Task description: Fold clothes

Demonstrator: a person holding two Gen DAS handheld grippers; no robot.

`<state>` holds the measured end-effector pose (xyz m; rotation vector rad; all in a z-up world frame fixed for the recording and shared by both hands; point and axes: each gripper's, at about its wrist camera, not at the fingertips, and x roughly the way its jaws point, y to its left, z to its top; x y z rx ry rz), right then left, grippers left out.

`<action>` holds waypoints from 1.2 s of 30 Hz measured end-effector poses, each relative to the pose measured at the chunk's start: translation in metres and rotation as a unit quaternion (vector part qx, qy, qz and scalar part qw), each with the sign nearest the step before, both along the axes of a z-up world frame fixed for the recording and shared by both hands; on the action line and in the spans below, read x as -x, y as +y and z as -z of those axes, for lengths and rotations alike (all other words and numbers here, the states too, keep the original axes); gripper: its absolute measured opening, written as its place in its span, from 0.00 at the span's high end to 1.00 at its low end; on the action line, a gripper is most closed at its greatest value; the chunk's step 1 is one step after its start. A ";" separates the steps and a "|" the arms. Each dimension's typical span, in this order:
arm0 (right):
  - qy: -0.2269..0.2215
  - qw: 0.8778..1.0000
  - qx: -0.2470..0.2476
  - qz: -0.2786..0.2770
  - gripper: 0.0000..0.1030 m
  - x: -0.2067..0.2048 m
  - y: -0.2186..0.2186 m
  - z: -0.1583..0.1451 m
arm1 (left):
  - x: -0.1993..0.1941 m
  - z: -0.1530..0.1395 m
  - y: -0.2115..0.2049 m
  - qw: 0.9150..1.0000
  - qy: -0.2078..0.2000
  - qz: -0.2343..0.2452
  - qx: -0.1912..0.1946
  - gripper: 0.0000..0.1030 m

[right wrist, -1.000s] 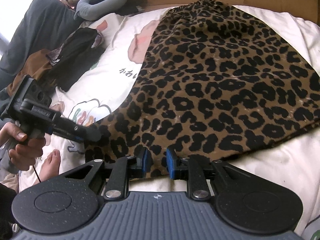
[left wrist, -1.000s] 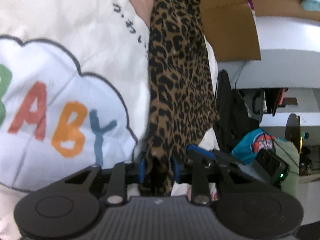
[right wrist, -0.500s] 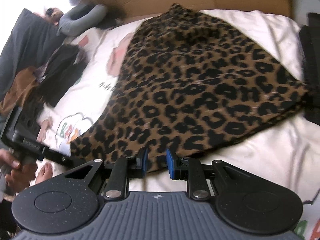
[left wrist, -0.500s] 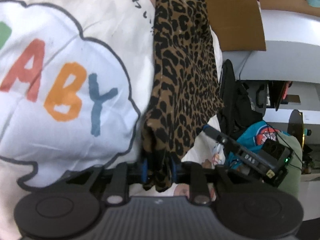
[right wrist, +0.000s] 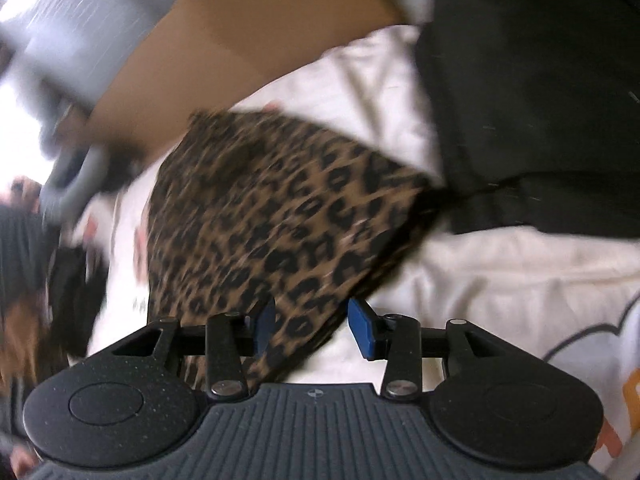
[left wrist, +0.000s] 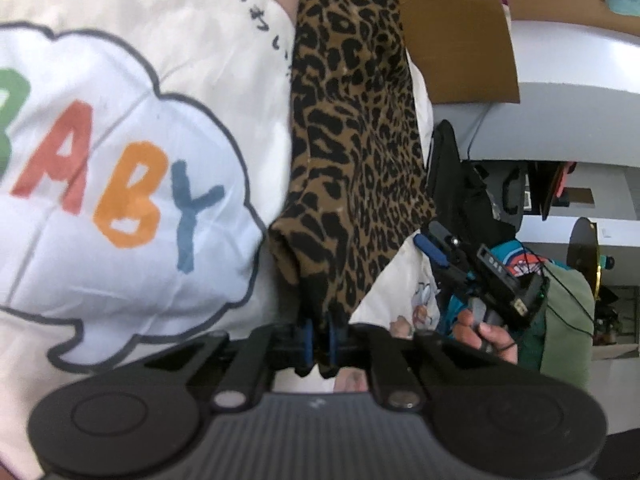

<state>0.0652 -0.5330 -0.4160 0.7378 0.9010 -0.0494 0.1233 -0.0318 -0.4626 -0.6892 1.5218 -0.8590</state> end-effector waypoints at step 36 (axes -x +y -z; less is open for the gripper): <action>-0.020 0.993 0.089 -0.078 0.55 -0.061 -0.027 0.007 | -0.034 -0.016 0.034 0.997 -0.038 -0.044 -0.046 0.93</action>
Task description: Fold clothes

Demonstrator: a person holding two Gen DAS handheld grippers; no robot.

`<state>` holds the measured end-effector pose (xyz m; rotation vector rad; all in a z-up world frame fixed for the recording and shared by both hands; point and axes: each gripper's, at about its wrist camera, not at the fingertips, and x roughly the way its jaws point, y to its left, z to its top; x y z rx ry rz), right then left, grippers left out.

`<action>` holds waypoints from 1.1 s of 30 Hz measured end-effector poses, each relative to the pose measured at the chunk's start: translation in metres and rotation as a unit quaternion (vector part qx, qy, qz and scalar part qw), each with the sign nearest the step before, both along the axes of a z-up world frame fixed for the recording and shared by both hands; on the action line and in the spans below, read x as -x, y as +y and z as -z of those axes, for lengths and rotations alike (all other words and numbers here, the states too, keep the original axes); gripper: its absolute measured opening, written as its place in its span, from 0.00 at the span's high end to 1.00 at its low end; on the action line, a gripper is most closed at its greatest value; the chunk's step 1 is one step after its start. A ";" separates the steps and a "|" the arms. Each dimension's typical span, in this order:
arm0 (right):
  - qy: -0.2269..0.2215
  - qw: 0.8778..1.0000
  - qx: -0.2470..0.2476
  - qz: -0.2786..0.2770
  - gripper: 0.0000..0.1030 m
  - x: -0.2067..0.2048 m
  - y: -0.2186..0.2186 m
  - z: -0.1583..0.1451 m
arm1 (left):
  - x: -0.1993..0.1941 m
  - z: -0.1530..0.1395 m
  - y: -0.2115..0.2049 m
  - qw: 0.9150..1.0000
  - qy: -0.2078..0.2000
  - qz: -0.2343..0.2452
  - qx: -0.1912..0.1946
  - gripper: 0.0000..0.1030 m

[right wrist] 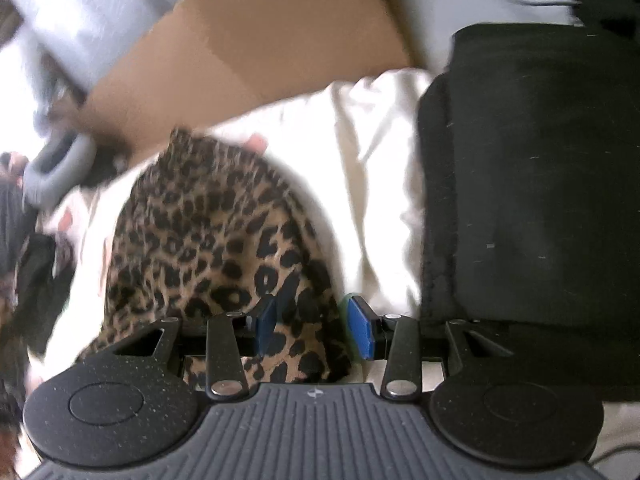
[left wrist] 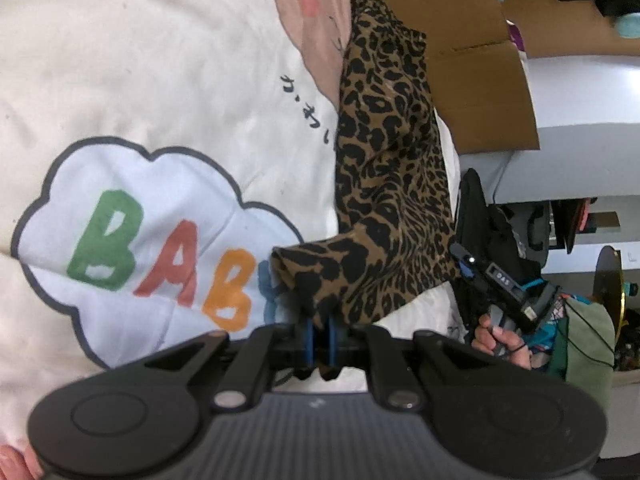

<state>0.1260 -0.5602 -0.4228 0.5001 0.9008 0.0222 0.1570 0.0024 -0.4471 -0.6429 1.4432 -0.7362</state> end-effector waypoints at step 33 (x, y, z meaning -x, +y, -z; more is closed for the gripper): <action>0.079 0.981 -0.156 -0.083 0.98 0.003 0.015 -0.026 | -0.013 -0.076 0.043 0.999 -0.041 -0.028 -0.013 0.93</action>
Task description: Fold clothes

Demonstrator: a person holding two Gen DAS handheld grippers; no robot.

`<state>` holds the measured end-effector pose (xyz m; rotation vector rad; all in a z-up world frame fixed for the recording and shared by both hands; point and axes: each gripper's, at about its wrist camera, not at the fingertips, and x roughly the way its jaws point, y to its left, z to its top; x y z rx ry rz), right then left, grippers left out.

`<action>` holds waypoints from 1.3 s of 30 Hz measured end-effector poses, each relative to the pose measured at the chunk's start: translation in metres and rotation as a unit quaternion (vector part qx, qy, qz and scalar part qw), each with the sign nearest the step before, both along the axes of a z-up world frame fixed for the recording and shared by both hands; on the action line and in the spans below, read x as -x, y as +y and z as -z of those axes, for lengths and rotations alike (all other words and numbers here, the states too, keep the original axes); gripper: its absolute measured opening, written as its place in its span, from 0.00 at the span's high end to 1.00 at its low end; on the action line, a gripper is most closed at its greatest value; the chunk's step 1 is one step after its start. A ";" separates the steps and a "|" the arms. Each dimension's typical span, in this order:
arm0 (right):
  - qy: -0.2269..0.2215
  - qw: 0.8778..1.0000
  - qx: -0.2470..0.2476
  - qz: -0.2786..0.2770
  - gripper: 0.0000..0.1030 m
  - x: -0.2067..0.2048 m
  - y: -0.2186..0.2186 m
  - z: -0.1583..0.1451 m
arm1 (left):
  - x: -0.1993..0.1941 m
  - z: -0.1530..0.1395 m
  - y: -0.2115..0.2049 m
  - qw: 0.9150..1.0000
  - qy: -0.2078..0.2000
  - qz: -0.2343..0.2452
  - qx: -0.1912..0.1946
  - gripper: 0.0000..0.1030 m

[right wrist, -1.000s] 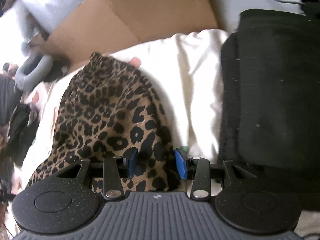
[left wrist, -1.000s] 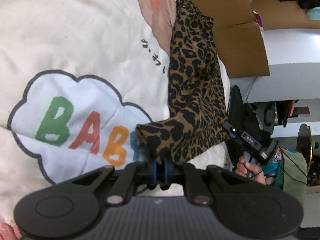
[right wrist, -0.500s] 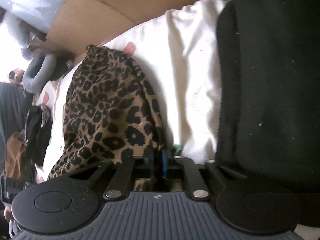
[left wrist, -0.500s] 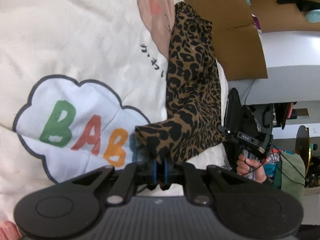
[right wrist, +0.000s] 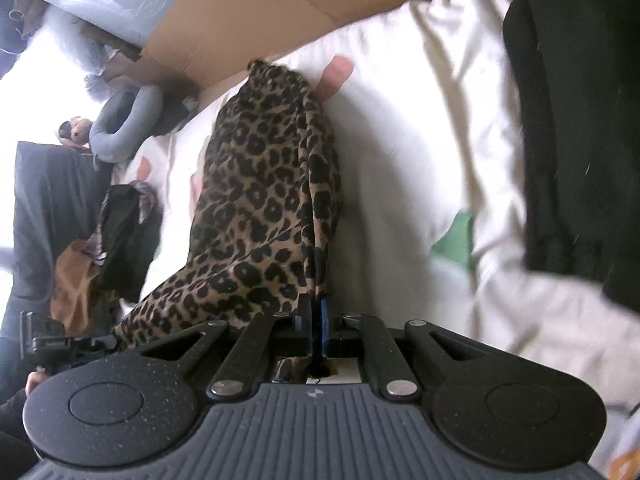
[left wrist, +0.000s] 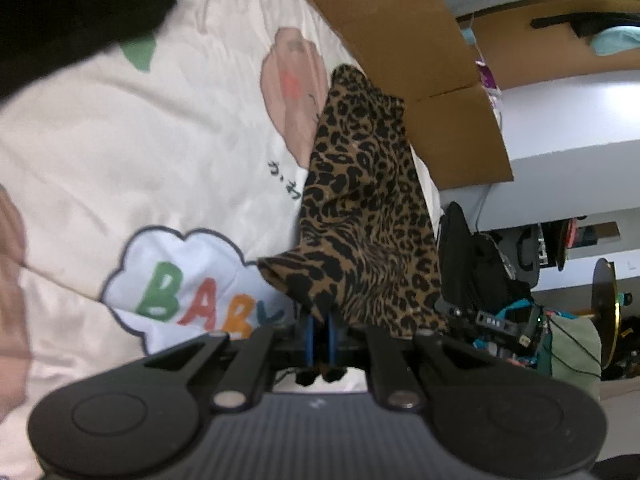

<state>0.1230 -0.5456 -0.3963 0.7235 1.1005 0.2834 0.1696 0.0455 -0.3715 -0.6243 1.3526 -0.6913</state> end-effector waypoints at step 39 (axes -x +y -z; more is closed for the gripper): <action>0.106 0.990 -0.095 -0.021 0.54 0.043 0.039 0.061 | -0.007 0.066 0.050 0.998 0.039 0.013 -0.053 0.92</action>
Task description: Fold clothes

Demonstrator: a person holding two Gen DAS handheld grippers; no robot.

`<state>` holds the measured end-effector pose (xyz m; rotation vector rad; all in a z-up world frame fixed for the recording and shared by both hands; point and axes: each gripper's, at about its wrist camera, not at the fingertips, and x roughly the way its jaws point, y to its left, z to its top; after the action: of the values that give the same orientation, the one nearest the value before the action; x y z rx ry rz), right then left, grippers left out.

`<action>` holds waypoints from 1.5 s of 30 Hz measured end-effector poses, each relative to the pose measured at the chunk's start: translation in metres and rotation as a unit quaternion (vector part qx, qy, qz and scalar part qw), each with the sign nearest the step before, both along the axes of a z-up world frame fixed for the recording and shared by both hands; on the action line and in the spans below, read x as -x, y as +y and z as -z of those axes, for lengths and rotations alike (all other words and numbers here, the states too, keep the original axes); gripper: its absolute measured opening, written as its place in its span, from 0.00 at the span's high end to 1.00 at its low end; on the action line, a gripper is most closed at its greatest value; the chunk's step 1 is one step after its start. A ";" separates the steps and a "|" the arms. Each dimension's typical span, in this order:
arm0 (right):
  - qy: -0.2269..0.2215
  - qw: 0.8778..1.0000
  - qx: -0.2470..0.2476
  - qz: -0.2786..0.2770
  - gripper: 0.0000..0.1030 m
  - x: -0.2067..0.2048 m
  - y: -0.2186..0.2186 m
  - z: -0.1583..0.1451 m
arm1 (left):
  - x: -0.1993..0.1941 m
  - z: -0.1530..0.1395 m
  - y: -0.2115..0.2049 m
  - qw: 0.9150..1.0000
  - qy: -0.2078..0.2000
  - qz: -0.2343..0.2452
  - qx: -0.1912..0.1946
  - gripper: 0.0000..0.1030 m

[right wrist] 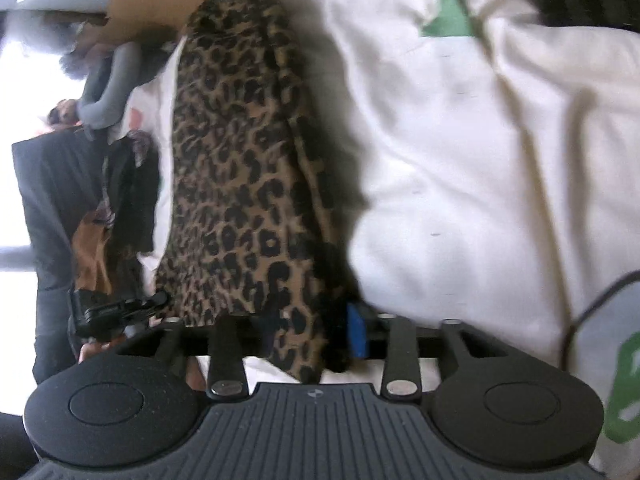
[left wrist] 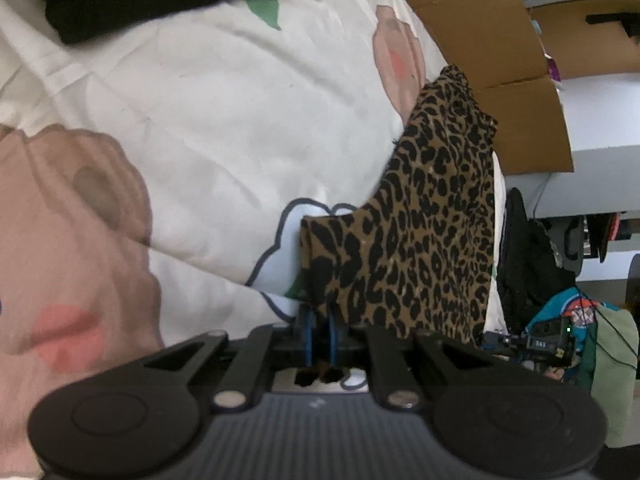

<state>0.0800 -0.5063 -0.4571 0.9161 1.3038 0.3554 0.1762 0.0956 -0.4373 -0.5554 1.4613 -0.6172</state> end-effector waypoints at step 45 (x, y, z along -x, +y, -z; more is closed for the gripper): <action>-0.033 0.994 -0.040 -0.099 0.97 0.045 0.006 -0.051 | 0.053 -0.033 0.010 0.989 0.073 0.072 0.110 0.93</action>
<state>0.0353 -0.4999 -0.4061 0.8363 1.3307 0.5926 0.1233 0.1057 -0.4039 -0.6819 1.5905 -0.8745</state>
